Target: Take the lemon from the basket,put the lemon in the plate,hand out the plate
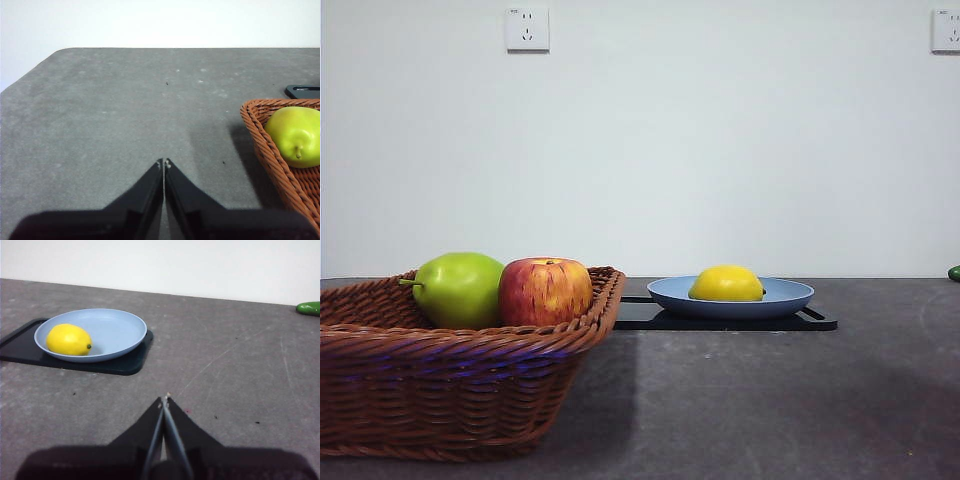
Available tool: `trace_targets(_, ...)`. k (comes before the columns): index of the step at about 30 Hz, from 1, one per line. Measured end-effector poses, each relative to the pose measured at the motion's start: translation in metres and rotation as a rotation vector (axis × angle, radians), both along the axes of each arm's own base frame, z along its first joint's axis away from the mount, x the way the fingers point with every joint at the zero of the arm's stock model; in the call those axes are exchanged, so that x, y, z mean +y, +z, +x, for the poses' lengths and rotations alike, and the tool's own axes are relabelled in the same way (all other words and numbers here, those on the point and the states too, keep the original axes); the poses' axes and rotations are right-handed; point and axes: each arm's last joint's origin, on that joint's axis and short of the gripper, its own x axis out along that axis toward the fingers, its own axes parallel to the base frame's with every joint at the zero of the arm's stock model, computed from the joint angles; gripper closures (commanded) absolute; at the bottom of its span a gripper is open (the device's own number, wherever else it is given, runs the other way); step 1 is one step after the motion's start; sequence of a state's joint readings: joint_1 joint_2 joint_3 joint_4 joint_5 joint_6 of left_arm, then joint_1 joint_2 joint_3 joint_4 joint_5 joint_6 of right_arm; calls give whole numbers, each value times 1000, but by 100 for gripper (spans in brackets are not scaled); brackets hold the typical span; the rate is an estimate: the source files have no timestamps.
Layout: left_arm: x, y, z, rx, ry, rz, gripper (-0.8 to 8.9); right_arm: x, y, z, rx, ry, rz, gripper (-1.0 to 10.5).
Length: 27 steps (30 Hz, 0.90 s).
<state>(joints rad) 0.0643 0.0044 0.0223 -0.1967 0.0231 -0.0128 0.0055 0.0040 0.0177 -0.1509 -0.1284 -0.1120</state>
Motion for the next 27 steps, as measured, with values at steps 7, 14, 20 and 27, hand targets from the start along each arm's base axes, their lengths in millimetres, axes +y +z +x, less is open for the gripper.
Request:
trace_targets(7, 0, 0, 0, 0, 0, 0, 804, -2, -2, 0, 18, -60, 18, 943)
trace_targets(14, 0, 0, 0, 0, 0, 0, 804, -4, -3, 0, 28, -142, 58, 943)
trace_targets(20, 0, 0, 0, 0, 0, 0, 804, -4, -3, 0, 29, -143, 69, 943)
trace_targets(27, 0, 0, 0, 0, 0, 0, 804, -4, -3, 0, 29, -143, 69, 943)
